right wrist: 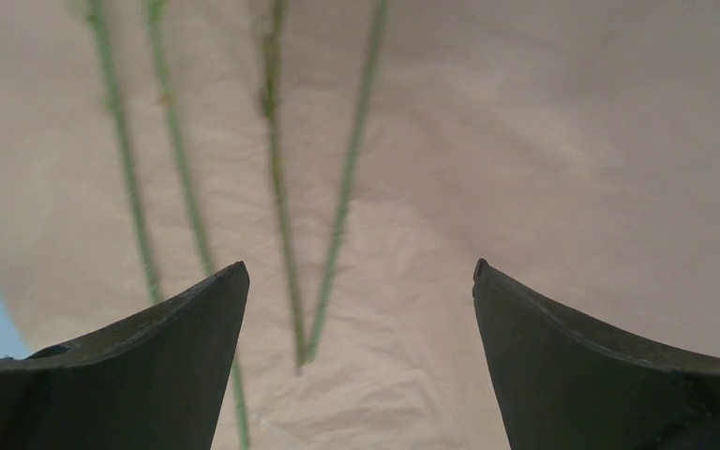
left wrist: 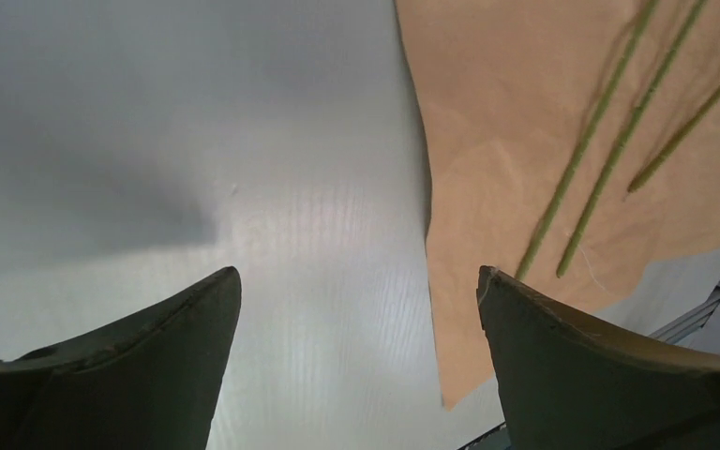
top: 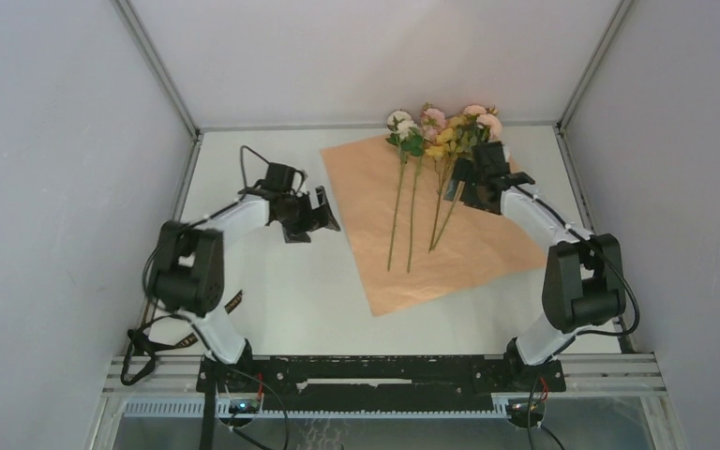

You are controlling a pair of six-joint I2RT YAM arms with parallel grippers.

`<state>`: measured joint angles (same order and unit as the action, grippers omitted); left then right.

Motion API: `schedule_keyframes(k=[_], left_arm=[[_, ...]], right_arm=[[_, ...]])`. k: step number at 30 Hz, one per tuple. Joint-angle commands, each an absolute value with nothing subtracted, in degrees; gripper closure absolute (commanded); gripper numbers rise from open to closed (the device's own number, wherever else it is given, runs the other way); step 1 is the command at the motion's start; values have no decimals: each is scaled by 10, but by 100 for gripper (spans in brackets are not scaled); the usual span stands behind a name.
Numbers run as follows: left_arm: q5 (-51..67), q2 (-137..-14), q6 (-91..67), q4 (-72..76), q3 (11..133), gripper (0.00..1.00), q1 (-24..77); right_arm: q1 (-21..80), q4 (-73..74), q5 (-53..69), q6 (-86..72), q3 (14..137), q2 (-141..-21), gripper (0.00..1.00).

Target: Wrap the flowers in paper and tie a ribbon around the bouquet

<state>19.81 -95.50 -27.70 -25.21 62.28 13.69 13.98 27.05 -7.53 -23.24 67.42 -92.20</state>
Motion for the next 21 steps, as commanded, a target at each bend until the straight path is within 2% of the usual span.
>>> schedule_keyframes(k=[1, 6, 11, 17, 21], left_arm=[[201, -1052, -368, -190, 673, 0, 179], [218, -1124, -406, -150, 713, 1, 201], [262, -1162, -435, -132, 736, 12, 215], [293, -1148, -470, -105, 730, 36, 214], [312, -1135, -492, -70, 714, 67, 215]], right_arm=[[62, 285, -54, -204, 664, -947, 2], [6, 275, 22, -195, 664, -989, 4], [-25, 268, 76, -190, 664, -1021, 4], [-43, 244, 135, -203, 664, -1027, 5], [-46, 226, 158, -214, 666, -1035, 5]])
